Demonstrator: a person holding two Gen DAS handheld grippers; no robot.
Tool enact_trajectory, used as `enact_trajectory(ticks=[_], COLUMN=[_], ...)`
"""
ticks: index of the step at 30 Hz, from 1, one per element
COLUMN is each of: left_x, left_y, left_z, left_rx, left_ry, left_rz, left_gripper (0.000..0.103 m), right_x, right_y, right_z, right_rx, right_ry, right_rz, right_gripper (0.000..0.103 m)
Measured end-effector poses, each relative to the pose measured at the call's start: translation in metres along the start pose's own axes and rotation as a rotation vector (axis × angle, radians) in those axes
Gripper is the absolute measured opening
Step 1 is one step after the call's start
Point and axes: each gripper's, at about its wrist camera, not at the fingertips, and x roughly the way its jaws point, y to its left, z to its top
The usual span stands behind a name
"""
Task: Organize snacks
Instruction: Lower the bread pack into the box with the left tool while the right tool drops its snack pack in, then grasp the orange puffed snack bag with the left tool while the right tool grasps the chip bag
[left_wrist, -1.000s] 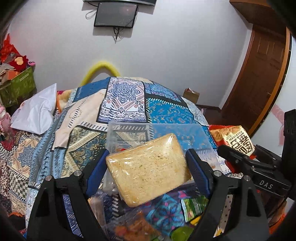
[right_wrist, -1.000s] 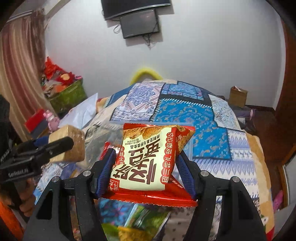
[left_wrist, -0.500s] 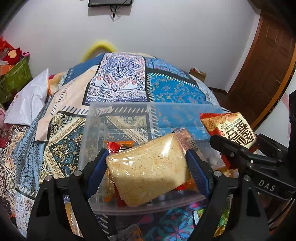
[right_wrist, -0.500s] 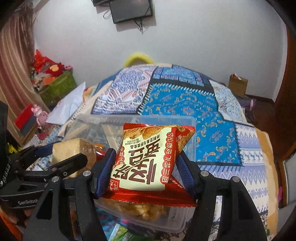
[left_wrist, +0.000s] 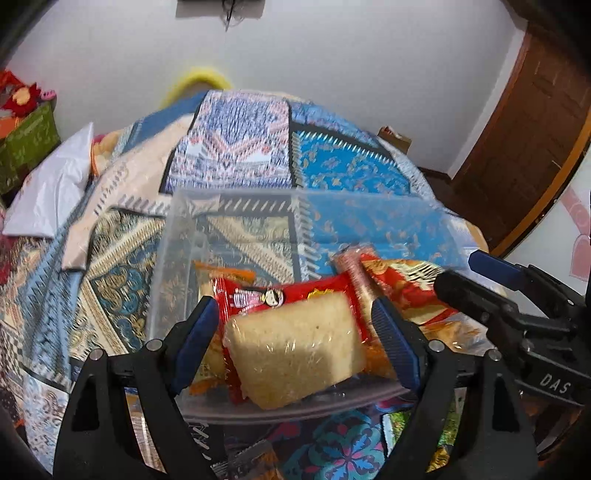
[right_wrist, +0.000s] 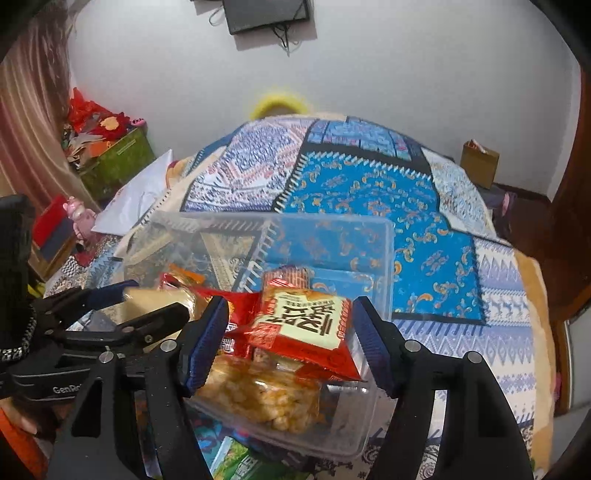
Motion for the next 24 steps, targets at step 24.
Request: enact_trajectory(ticks=[24], left_x=[-0.104], left_y=[0.008], left_z=[-0.074], left_rx=[0.065], left_ry=[-0.014], left_rz=[0.059], left_gripper=[0.088], right_x=[-0.095], right_y=[0.036], right_z=[-0.064], right_rx=[-0.062], right_ry=[-0.081], right_rz=[-0.012], right_gripper=[0.077])
